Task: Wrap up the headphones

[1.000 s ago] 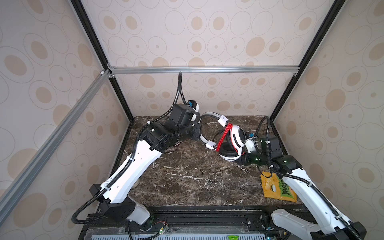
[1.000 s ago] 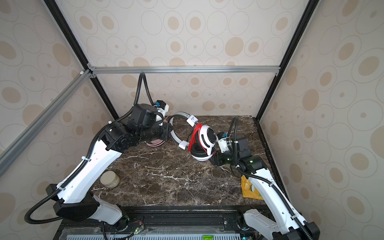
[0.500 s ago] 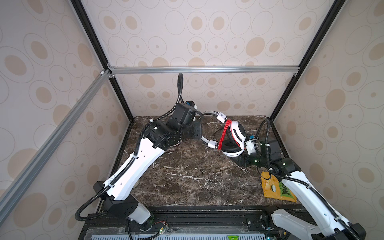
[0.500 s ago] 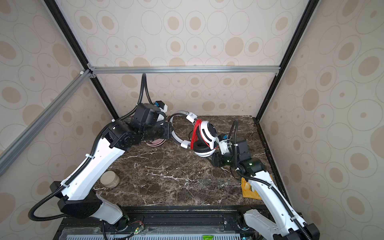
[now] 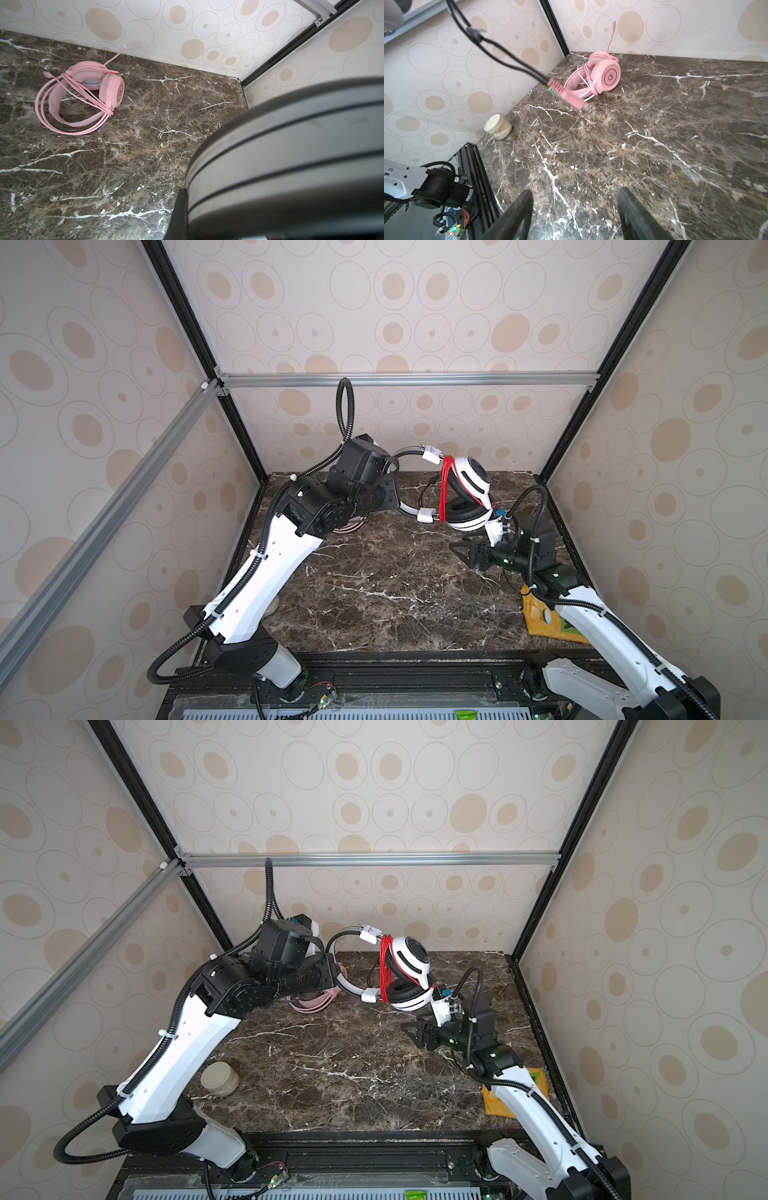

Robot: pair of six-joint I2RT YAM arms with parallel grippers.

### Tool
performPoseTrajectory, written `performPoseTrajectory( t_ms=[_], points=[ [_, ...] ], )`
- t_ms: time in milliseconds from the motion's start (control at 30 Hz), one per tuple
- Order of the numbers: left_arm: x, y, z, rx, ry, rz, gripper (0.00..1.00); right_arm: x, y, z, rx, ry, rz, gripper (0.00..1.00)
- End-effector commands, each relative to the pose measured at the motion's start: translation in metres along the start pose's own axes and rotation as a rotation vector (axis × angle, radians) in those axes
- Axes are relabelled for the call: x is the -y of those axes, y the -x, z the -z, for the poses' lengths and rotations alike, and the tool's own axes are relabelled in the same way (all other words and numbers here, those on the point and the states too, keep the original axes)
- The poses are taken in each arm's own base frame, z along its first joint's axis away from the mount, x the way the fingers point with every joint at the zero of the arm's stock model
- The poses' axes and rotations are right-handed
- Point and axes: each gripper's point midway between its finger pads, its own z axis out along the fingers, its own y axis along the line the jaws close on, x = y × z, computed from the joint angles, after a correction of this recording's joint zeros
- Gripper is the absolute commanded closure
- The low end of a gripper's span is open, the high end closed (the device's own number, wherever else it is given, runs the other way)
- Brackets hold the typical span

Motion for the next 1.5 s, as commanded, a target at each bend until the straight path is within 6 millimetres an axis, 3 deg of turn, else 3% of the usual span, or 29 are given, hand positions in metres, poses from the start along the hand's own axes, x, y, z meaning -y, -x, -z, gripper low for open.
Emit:
performPoseTrajectory(
  t_ms=[0, 133, 433, 533, 733, 867, 1467],
  points=[
    [0.016, 0.027, 0.018, 0.090, -0.081, 0.105, 1.00, -0.014, 0.040, 0.009, 0.278, 0.044, 0.270, 0.33],
    [0.019, 0.027, 0.018, 0.088, -0.095, 0.113, 1.00, -0.019, 0.043, 0.013, 0.344, 0.042, 0.437, 0.32],
    [0.018, 0.020, 0.010, 0.052, -0.090, 0.177, 1.00, -0.036, 0.046, 0.017, 0.343, 0.055, 0.533, 0.36],
    [0.017, 0.020, 0.008, 0.039, -0.080, 0.233, 1.00, -0.044, 0.043, 0.015, 0.338, 0.007, 0.640, 0.36],
    [0.016, 0.021, 0.008, 0.021, -0.057, 0.332, 1.00, -0.041, 0.051, 0.012, 0.332, -0.169, 0.818, 0.36],
    [0.014, 0.019, 0.007, 0.014, -0.056, 0.376, 1.00, -0.043, 0.051, 0.004, 0.311, -0.155, 0.886, 0.36],
    [0.019, 0.015, 0.010, -0.002, -0.100, 0.449, 1.00, -0.030, 0.085, -0.047, 0.368, -0.262, 0.839, 0.37]
  ],
)
